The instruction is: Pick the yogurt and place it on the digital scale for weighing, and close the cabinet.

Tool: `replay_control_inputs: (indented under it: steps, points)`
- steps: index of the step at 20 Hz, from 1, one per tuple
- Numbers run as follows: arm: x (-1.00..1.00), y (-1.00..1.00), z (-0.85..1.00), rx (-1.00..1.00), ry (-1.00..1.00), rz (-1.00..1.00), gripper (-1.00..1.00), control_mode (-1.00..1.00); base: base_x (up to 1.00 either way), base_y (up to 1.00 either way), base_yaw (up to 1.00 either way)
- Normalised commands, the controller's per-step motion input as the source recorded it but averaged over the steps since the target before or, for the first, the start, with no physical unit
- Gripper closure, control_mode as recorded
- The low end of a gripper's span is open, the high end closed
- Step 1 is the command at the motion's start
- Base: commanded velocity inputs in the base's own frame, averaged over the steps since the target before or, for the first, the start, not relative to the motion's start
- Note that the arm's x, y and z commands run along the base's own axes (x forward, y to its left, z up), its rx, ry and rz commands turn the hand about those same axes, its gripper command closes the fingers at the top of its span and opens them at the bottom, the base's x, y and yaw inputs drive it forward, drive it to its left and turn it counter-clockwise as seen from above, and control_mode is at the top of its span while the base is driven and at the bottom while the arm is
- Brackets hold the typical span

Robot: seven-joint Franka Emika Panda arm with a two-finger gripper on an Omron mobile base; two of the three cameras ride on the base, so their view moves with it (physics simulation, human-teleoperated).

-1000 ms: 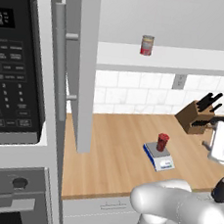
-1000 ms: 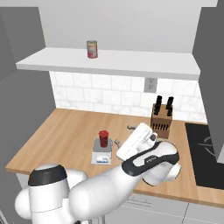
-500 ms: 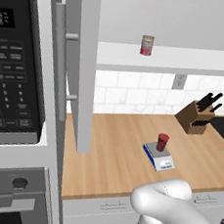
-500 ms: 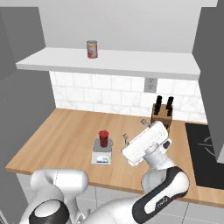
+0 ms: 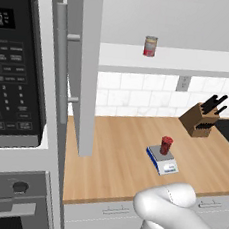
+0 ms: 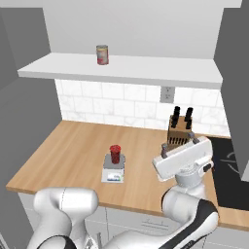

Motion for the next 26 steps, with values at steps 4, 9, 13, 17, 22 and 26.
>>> replay_control_inputs:
  steps: [4, 9, 13, 17, 22, 26]
  points:
    - [-0.19, -0.79, 0.07, 0.15, 0.15, 0.09, -1.0, -1.0, 0.0, 0.0, 0.0]
    - [0.09, -0.63, -0.04, 0.12, 0.26, 0.09, -1.0, -1.0, 0.0, 0.0, 0.0]
    - [0.29, -0.47, -0.14, 0.06, 0.06, 0.08, -1.0, -1.0, 0.0, 0.0, 0.0]
    - [0.26, -0.36, -0.32, 0.04, -0.02, 0.02, -1.0, -1.0, 0.0, 0.0, 0.0]
    - [0.26, -0.52, -0.18, 0.11, 0.0, 0.0, -1.0, -1.0, 0.0, 0.0, 0.0]
    - [0.18, -0.53, 0.0, 0.13, 0.04, 0.0, -1.0, -1.0, 0.0, 0.0, 0.0]
